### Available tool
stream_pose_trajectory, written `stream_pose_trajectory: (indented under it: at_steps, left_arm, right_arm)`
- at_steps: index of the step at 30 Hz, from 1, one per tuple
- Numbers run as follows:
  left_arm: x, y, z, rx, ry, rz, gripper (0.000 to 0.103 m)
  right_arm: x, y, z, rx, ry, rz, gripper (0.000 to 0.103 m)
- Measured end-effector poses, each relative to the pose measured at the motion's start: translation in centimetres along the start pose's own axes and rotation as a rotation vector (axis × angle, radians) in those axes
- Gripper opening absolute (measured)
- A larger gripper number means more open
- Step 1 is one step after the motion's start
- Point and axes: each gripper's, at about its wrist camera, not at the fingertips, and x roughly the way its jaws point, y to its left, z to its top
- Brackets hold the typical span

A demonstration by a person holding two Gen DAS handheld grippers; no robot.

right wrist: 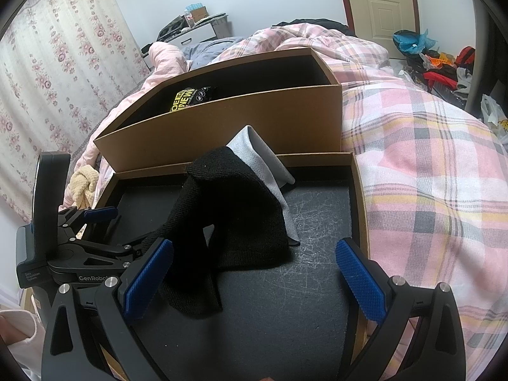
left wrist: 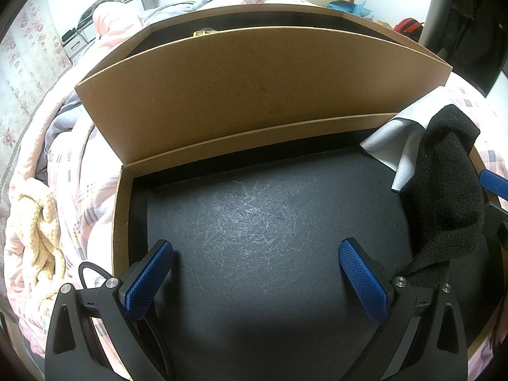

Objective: Organize soft objects

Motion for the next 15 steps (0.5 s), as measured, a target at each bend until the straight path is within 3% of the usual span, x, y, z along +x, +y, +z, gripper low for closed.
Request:
stream_pose_trajectory:
  at_steps: [15]
  left_arm:
    - [0.03, -0.04, 0.01, 0.000, 0.000, 0.001, 0.103]
  right_arm:
    - [0.02, -0.03, -0.09, -0.002, 0.001, -0.002, 0.102]
